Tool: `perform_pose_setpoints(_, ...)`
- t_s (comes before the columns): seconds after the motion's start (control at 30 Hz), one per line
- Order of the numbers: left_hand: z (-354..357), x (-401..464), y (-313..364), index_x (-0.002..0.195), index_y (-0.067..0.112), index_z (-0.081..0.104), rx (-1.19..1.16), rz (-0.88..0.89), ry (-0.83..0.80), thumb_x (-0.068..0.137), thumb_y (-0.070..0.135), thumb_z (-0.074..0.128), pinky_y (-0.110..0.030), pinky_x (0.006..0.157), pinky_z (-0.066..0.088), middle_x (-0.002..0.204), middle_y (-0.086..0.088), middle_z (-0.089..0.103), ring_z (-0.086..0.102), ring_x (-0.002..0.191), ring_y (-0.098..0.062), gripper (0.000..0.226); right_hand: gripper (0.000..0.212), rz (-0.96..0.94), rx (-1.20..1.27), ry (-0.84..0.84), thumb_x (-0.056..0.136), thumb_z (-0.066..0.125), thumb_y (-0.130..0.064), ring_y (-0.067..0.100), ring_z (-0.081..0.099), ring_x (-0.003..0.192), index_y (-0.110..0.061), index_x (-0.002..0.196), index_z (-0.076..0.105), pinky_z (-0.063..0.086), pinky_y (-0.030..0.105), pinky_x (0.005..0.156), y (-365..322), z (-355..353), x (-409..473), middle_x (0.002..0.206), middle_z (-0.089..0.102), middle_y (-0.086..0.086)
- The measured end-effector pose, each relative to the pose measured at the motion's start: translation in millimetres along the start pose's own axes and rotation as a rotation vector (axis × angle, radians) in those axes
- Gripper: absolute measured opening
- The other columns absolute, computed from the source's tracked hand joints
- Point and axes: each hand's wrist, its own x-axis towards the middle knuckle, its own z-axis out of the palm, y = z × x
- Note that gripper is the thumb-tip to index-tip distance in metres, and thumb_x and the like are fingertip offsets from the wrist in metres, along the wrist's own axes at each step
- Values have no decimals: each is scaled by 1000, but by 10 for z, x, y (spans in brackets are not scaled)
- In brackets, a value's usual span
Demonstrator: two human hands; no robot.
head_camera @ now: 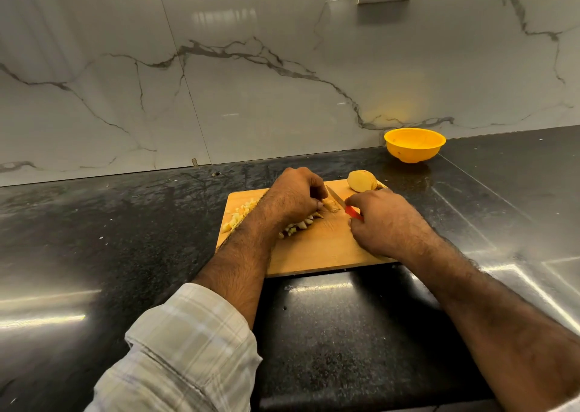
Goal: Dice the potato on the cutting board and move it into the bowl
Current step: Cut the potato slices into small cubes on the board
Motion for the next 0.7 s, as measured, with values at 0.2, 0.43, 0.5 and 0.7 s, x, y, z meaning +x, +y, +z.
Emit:
perform_pose_setpoints(0.2, 27, 6, 5, 103, 23, 80, 0, 17, 23, 87, 8, 83, -34, 95, 61, 106, 5, 76, 70, 100, -8, 23, 47, -16, -15, -23, 99, 65, -34, 21, 59, 120, -28, 145, 57, 57, 37, 98, -30, 22, 3, 136, 63, 1)
perform_pose_setpoints(0.43, 44, 0, 11, 107, 22, 81, -28, 29, 27, 90, 10, 82, -34, 97, 61, 108, 5, 77, 70, 101, -7, 21, 51, -2, 3, 22, 99, 64, -35, 21, 56, 125, -30, 148, 55, 54, 39, 101, 43, 1, 12, 140, 62, 0)
perform_pose_setpoints(0.5, 37, -12, 8, 110, 23, 80, -48, 40, 22, 89, 17, 84, -35, 97, 61, 109, 5, 77, 70, 102, -8, 22, 51, -5, 16, 39, 99, 63, -35, 21, 57, 122, -29, 149, 55, 56, 40, 100, 33, 0, 8, 137, 63, 0)
perform_pose_setpoints(0.7, 92, -18, 28, 105, 26, 83, 37, 14, 7, 85, 34, 87, -38, 95, 61, 106, 8, 78, 67, 101, -7, 22, 51, -19, 28, -2, 99, 65, -33, 21, 57, 123, -26, 148, 55, 53, 37, 100, -5, 30, -8, 138, 62, 1)
